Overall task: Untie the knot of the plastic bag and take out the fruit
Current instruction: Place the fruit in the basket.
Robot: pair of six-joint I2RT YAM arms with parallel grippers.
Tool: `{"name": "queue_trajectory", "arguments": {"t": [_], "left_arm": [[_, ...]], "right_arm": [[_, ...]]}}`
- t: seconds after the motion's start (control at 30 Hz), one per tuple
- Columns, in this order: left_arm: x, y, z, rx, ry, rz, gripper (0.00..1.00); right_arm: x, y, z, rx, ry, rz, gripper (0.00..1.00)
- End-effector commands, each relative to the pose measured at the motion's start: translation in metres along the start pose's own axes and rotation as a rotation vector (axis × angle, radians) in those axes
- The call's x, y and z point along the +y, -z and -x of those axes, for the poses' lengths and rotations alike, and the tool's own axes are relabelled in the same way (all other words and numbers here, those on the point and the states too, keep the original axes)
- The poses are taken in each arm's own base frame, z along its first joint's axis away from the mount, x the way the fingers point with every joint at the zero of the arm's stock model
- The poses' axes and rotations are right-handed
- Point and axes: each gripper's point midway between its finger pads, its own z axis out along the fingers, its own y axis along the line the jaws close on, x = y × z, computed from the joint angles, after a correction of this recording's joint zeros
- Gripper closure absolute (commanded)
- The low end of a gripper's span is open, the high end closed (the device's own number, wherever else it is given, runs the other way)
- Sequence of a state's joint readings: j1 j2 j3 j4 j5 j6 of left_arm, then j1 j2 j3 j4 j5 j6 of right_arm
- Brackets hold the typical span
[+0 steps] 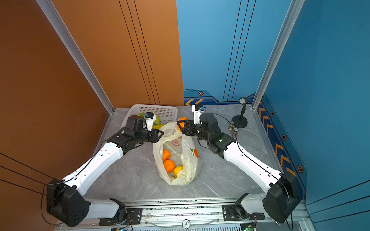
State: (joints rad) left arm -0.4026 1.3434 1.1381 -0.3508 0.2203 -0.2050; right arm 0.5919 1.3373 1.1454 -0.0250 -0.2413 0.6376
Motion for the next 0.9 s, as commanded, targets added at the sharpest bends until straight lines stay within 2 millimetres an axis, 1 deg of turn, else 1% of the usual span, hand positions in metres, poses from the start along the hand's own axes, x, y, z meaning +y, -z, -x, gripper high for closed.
{"name": "queue_trajectory", "arguments": {"t": [0.0, 0.07, 0.1, 0.13, 0.17, 0.2, 0.33, 0.43, 0.47, 0.63, 0.7, 0.77, 0.87], "left_arm": [[-0.029, 0.014, 0.019, -0.102, -0.135, -0.151, 0.54], [-0.042, 0.022, 0.025, -0.144, -0.203, -0.211, 0.5], [-0.049, 0.024, 0.024, -0.147, -0.235, -0.239, 0.49], [-0.057, 0.028, 0.031, -0.189, -0.281, -0.271, 0.44], [-0.065, 0.031, 0.033, -0.209, -0.323, -0.297, 0.36], [-0.071, 0.033, 0.033, -0.223, -0.358, -0.318, 0.3], [-0.093, 0.04, 0.036, -0.296, -0.486, -0.364, 0.1], [-0.105, 0.043, 0.041, -0.343, -0.545, -0.376, 0.02], [-0.108, 0.044, 0.042, -0.354, -0.557, -0.382, 0.0], [-0.118, 0.043, 0.049, -0.392, -0.592, -0.401, 0.01], [-0.122, 0.041, 0.051, -0.391, -0.595, -0.412, 0.0], [-0.124, 0.04, 0.052, -0.39, -0.598, -0.426, 0.02], [-0.127, 0.039, 0.052, -0.391, -0.597, -0.441, 0.09]], "right_arm": [[0.014, 0.008, 0.001, 0.066, -0.035, 0.054, 0.5], [0.018, 0.009, 0.002, 0.084, -0.048, 0.079, 0.5], [0.021, 0.01, 0.002, 0.091, -0.053, 0.093, 0.5], [0.025, 0.01, 0.002, 0.104, -0.06, 0.109, 0.5], [0.027, 0.009, 0.001, 0.118, -0.065, 0.123, 0.5], [0.031, 0.01, 0.001, 0.128, -0.067, 0.137, 0.5], [0.045, 0.008, 0.0, 0.164, -0.092, 0.203, 0.5], [0.052, 0.007, -0.003, 0.187, -0.112, 0.247, 0.5], [0.054, 0.006, -0.004, 0.194, -0.116, 0.254, 0.5], [0.068, 0.003, -0.015, 0.236, -0.11, 0.302, 0.5], [0.072, 0.001, -0.019, 0.25, -0.109, 0.314, 0.5], [0.076, -0.002, -0.023, 0.266, -0.107, 0.323, 0.5], [0.078, -0.005, -0.029, 0.281, -0.106, 0.329, 0.5]]}}
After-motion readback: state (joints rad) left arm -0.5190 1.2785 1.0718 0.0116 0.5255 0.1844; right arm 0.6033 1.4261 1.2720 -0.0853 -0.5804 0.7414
